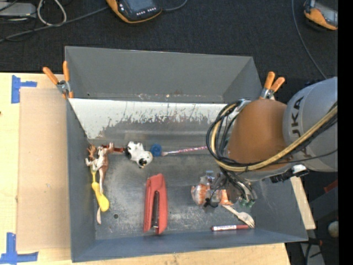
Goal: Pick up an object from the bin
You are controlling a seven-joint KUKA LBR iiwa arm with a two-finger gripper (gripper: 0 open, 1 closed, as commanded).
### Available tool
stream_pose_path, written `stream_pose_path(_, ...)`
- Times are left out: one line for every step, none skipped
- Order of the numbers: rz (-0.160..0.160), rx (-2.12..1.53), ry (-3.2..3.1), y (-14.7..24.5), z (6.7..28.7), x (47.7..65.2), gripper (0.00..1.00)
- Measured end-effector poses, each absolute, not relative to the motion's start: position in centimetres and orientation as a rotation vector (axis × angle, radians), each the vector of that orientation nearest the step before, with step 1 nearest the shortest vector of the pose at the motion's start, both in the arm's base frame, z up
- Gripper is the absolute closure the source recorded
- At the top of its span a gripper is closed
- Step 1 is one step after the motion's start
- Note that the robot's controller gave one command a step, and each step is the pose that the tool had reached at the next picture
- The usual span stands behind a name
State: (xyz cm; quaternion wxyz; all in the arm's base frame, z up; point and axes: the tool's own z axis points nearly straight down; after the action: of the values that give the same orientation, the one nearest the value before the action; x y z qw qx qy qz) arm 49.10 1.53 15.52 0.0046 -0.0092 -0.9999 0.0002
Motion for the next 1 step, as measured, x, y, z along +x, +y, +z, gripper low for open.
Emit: stream_pose_path(0.0,-0.027,-3.134,1.51,17.14,49.15,1.0)
